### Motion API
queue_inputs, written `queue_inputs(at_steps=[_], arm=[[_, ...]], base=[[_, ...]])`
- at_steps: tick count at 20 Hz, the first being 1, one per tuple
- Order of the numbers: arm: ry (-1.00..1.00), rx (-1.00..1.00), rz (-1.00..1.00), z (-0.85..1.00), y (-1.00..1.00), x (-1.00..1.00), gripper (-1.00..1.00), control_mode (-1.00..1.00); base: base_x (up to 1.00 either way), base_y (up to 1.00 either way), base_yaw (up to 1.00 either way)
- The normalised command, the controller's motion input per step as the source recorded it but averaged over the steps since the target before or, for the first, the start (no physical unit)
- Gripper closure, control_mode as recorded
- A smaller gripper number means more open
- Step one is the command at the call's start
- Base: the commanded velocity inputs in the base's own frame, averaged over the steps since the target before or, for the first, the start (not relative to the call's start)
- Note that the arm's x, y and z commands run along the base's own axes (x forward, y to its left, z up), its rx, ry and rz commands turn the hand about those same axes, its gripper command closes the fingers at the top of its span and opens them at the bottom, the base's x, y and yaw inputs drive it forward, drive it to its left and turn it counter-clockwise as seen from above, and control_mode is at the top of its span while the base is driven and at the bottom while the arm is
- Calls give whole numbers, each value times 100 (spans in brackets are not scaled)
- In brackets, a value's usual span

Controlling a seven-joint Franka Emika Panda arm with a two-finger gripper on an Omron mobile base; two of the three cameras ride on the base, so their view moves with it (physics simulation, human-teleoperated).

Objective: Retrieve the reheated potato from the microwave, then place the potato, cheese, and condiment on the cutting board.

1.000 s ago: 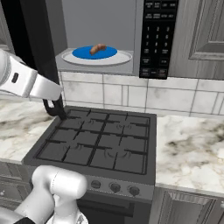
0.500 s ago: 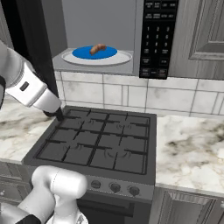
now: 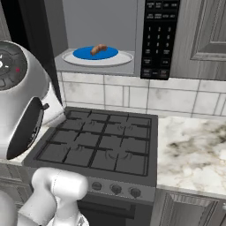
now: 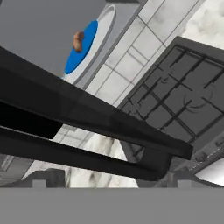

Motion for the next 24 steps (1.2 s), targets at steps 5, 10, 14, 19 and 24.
queue_inputs(at_steps=[5,10,14,19,24], arm=[[-20,27,8,0,-26,-24,-100,-100],[-13,17,3,1,-31,9,-100,-100],[-11,12,2,0,-23,32,-100,-100],[-2,12,5,2,-23,27,-100,-100],[2,14,8,0,-17,35,-100,-100]], base=[[0,0,0],[0,0,0],[0,0,0],[0,0,0],[0,0,0]])
